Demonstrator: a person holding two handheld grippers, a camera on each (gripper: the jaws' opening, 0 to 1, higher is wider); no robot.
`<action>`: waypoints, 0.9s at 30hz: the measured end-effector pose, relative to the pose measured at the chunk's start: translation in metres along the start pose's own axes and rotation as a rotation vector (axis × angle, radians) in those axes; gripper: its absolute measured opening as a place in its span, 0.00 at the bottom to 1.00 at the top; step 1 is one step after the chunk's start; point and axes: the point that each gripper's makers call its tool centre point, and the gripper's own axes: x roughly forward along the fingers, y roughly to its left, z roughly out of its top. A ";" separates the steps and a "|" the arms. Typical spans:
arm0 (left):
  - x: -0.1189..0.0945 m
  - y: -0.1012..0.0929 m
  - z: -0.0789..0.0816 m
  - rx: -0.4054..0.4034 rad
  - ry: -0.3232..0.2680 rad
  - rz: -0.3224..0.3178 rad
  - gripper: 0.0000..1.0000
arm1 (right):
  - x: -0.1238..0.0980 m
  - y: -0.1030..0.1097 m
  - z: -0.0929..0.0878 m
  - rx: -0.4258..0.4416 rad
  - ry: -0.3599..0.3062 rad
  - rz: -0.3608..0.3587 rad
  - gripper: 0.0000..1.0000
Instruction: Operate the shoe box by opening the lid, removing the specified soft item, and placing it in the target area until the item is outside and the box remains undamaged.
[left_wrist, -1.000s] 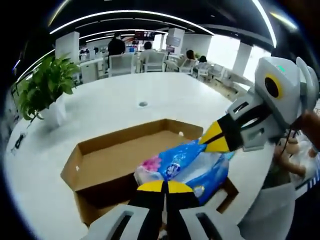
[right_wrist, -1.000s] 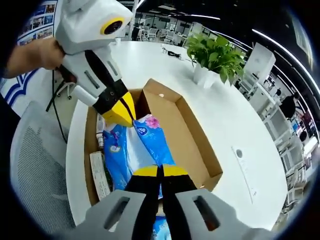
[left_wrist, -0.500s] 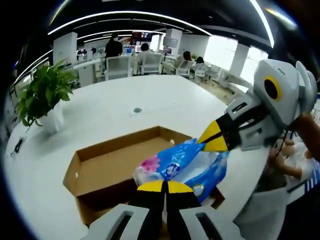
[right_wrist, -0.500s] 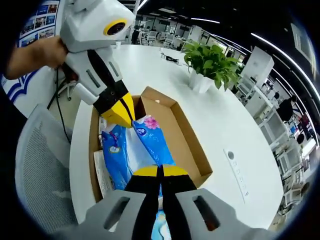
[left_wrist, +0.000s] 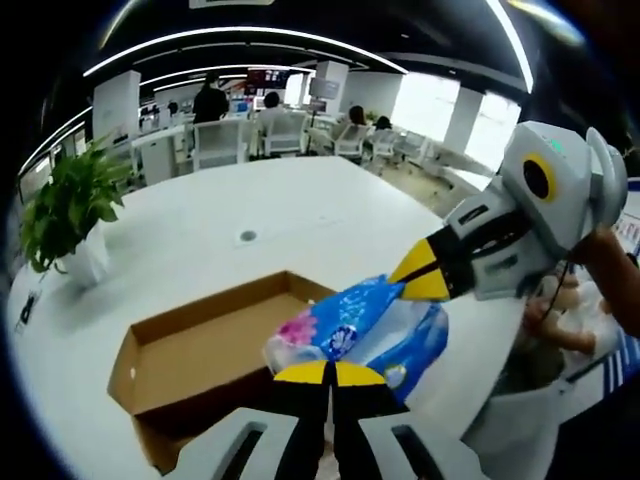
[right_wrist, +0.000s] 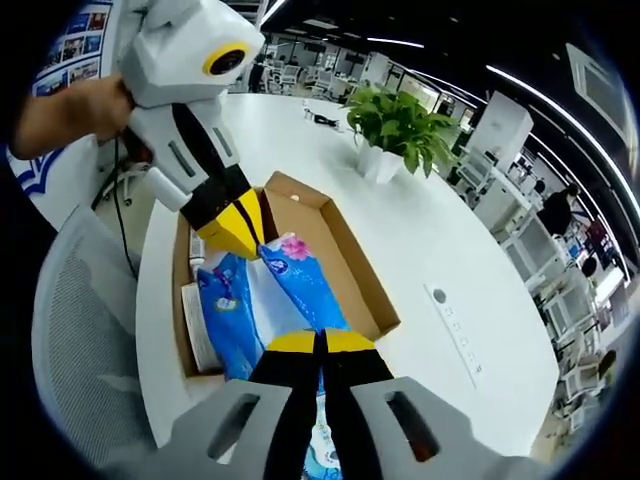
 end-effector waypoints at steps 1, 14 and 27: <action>0.002 -0.003 0.002 0.004 0.001 -0.006 0.00 | -0.002 -0.001 -0.003 0.003 0.002 -0.003 0.00; 0.027 -0.039 0.016 0.049 0.018 -0.064 0.00 | -0.028 -0.017 -0.037 0.046 0.020 -0.033 0.00; 0.053 -0.073 0.026 0.090 0.034 -0.118 0.00 | -0.052 -0.031 -0.070 0.068 0.031 -0.052 0.00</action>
